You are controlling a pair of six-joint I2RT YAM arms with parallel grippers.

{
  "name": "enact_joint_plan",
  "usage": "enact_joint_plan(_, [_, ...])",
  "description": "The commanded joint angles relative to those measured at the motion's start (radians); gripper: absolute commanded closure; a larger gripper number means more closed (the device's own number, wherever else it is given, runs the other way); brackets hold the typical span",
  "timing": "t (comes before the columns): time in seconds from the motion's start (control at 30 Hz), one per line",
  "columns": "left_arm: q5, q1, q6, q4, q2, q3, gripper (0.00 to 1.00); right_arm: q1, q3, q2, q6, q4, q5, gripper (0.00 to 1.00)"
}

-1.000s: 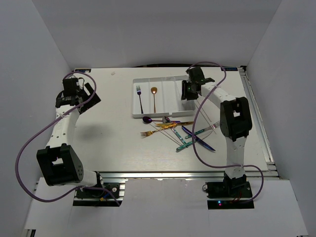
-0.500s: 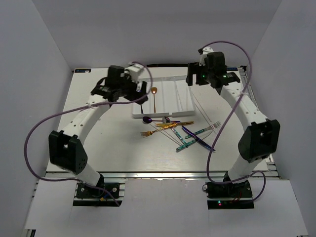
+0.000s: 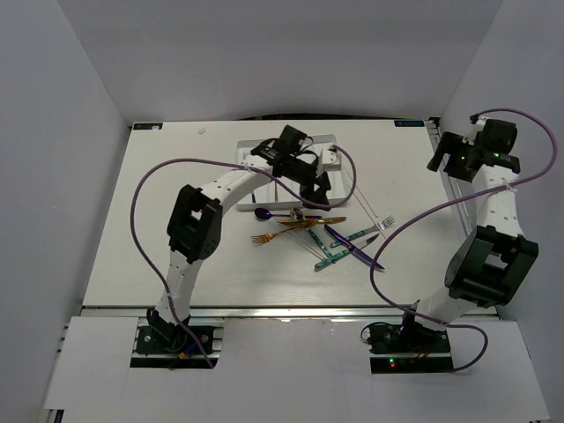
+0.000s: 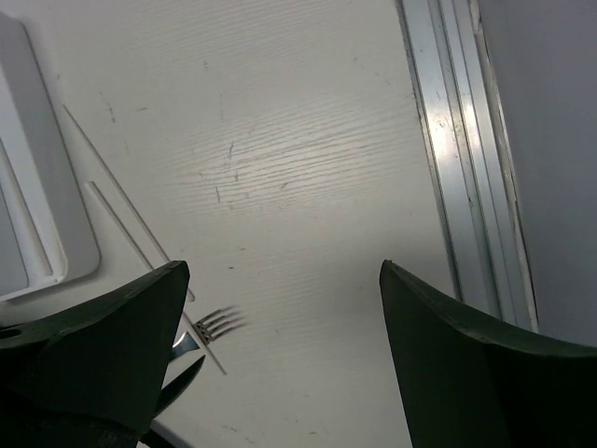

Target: Sort the eating utensils into containers

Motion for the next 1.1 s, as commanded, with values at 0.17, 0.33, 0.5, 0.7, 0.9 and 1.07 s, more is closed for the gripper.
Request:
enact_joint_plan(0.17, [0.148,-0.092,0.257,-0.101,0.125,0.122,0.21,-0.052,-0.029,-0.042,0.001,-0.033,-0.114,0.11])
enact_joint_plan(0.33, [0.118,-0.121,0.32,-0.104,0.171,0.119,0.23,-0.057,-0.037,-0.041,0.01,-0.034,-0.126,0.11])
enact_joint_plan(0.5, [0.082,-0.141,0.364,-0.11,0.209,0.123,0.32,-0.065,-0.008,-0.025,0.013,-0.039,-0.136,0.11])
enact_joint_plan(0.7, [0.052,-0.148,0.401,-0.121,0.241,0.117,0.38,-0.082,-0.011,-0.013,0.019,-0.041,-0.156,0.11])
enact_joint_plan(0.9, [0.019,-0.158,0.447,-0.13,0.24,0.076,0.4,-0.108,-0.013,-0.002,0.03,-0.042,-0.169,0.11])
enact_joint_plan(1.07, [-0.003,-0.159,0.476,-0.141,0.24,0.068,0.43,-0.12,-0.022,-0.005,0.036,-0.039,-0.179,0.11])
